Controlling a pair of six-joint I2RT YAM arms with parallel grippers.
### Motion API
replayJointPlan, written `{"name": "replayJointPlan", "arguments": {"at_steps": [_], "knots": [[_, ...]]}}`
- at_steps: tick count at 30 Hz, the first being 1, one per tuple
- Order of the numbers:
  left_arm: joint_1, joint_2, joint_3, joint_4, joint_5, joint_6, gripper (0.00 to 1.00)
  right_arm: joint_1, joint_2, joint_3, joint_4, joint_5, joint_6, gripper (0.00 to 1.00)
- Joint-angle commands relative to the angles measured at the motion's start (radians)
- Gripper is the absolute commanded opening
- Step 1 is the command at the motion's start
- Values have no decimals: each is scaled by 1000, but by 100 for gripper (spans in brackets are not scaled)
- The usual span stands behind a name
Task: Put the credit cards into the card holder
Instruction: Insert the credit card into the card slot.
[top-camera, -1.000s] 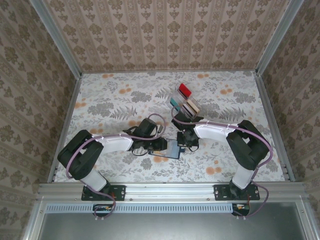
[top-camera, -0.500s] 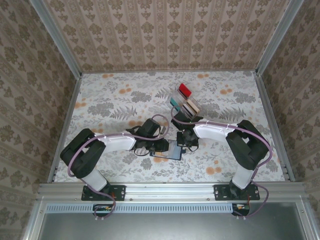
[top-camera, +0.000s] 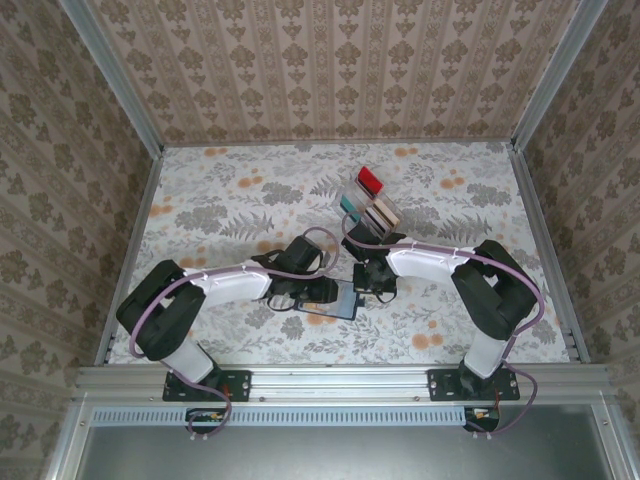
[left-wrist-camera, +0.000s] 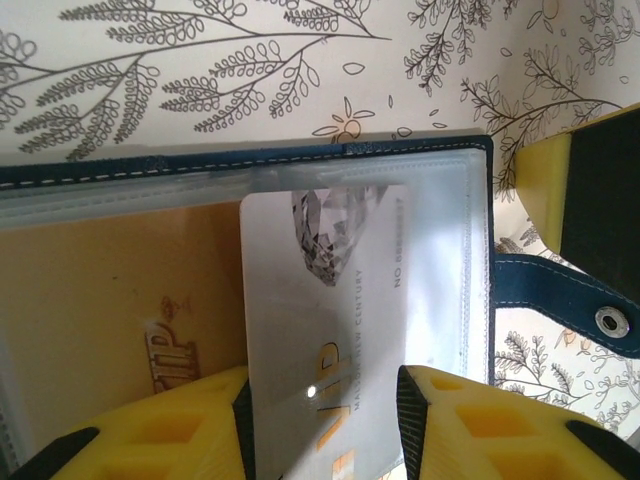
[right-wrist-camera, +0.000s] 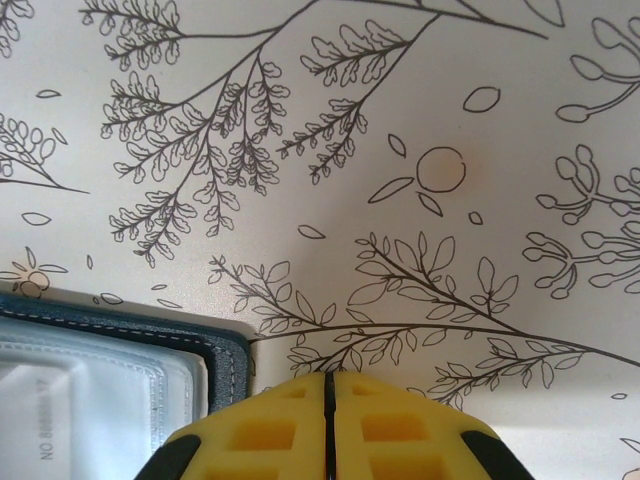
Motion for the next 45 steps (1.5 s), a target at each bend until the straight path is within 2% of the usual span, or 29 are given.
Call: {"name": "replayJointPlan", "arguments": {"at_steps": [1,6,10,17,22,28,34,39,45], "knots": [[-16,-3,33,-94,-54,43,41,43,106,-33,260,-158,17,7],[-28,63,83,-131,16,65,41,53,129,-28,313,-203,37,7],[-36,83,88,-109,62,49,46,63,146,-23,329,-201,57,7],[-41,34,118,-223,-65,78,52,63,134,-30,299,-154,67,7],[-40,13,136,-261,-99,96,54,65,141,-32,300,-158,68,7],[-61,39,155,-283,-120,104,53,69,141,-32,308,-163,67,7],[-70,69,151,-232,-76,96,39,79,148,-25,314,-174,69,6],[-84,90,175,-227,-47,105,41,92,164,-14,334,-192,79,6],[-84,85,158,-144,20,67,45,96,165,-32,369,-192,114,6]]}}
